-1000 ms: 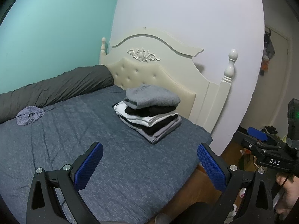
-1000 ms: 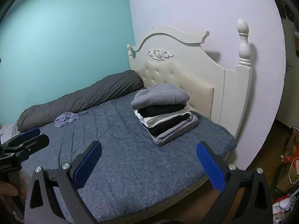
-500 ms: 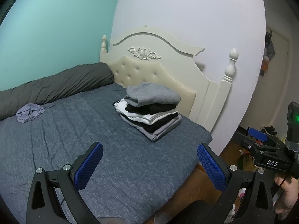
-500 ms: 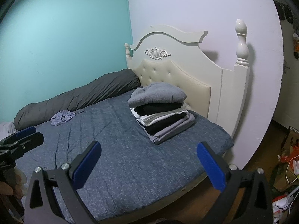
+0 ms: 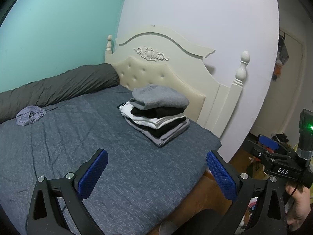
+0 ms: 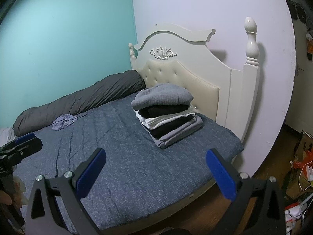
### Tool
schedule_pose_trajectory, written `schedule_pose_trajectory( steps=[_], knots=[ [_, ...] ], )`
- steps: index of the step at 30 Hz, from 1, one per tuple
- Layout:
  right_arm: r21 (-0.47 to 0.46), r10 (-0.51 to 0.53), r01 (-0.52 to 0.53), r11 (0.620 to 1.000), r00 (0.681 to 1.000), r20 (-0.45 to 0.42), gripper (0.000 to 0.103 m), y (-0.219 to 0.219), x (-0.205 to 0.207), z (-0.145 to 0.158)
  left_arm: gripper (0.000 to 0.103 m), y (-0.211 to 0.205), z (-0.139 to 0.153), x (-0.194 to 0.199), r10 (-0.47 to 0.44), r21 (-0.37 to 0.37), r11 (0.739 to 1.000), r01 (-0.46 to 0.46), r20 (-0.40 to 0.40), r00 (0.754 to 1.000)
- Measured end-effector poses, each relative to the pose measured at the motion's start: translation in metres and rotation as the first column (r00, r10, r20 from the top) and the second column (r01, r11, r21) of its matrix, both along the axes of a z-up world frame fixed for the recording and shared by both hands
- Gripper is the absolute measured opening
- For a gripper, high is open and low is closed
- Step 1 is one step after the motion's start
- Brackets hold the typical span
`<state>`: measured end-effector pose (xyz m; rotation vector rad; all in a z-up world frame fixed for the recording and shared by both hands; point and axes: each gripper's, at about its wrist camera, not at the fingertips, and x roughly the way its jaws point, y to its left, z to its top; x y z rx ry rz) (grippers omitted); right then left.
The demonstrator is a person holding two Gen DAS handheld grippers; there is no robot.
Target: Fold clothes
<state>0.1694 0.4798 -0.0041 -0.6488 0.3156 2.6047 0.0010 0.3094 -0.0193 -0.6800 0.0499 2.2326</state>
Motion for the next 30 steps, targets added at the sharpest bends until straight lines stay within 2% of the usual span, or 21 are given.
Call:
schedule_pose_trajectory(
  steps=[30],
  knots=[
    [-0.014, 0.01, -0.01, 1.0, 1.0, 0.002, 0.103, 0.0014, -0.0012, -0.0037, 0.103, 0.0048, -0.0074, -0.0015, -0.01, -0.019, 1.0, 0.01, -0.002, 1.0]
  ],
)
